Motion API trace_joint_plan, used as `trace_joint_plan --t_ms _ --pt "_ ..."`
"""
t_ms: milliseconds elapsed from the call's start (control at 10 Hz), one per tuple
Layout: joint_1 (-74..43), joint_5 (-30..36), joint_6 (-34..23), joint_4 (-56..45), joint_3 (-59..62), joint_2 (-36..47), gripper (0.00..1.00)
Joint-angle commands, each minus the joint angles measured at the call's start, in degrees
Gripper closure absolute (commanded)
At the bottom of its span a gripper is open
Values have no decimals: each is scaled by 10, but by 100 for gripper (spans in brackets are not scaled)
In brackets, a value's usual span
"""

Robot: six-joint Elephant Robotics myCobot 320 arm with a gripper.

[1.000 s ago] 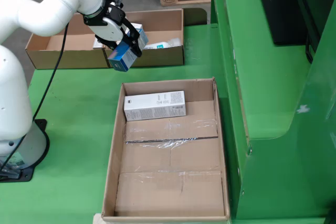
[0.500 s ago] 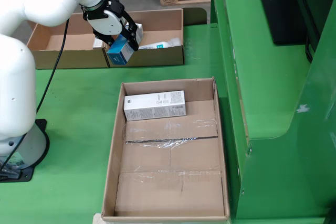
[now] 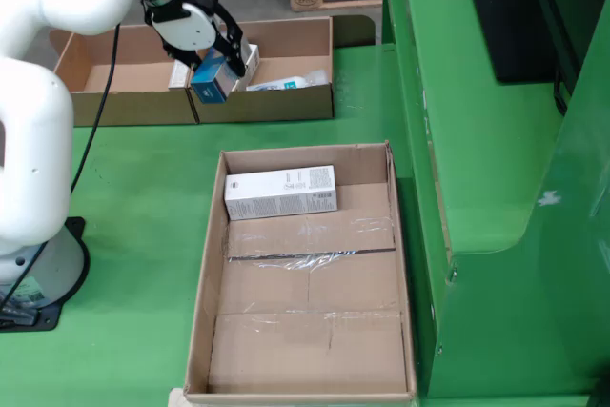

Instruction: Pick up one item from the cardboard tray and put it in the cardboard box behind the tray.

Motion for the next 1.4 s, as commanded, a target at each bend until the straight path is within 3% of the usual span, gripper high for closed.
trace_joint_plan --t_ms 0,300,500,1300 --pt "17 -4 -1 -51 142 -44 100" --pt "22 -5 -3 -73 197 -75 100" --pt "28 -7 -6 -144 373 -169 100" --pt "65 -58 -31 63 373 -257 100"
